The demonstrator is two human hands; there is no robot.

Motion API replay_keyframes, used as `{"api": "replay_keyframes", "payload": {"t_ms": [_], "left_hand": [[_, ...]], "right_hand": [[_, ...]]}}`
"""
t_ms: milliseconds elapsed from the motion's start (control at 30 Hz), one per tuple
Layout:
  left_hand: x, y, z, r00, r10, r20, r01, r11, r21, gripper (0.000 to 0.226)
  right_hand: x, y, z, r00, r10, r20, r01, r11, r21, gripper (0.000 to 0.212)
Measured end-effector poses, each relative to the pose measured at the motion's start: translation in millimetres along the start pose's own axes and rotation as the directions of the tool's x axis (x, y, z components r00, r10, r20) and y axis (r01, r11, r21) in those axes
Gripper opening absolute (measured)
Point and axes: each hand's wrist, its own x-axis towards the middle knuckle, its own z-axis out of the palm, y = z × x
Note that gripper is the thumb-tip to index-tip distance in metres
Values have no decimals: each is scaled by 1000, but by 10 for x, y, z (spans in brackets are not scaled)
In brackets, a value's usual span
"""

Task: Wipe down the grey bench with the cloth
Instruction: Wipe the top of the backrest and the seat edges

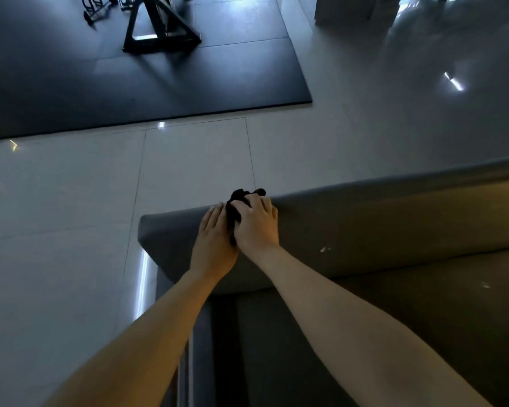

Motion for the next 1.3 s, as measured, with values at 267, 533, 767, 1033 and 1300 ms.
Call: {"api": "replay_keyframes", "payload": {"t_ms": [267, 533, 767, 1033, 1300], "left_hand": [[-45, -52, -248, 992, -80, 99, 96, 980, -176, 69], [-17, -59, -244, 990, -91, 108, 113, 969, -219, 70], [-9, -85, -229, 993, -50, 105, 74, 969, -236, 61], [-35, -99, -161, 990, -13, 140, 28, 994, -106, 76], [-63, -37, -229, 976, -66, 210, 77, 996, -44, 77]], "right_hand": [[-121, 565, -511, 967, 194, -164, -221, 961, -166, 47], [-51, 450, -484, 946, 296, -133, -300, 954, -13, 47], [126, -119, 20, 995, 101, -26, -99, 993, 69, 33], [-79, 77, -69, 998, -58, -22, 56, 997, -60, 58], [-122, 534, -372, 982, 116, -150, -132, 986, -104, 54]]}}
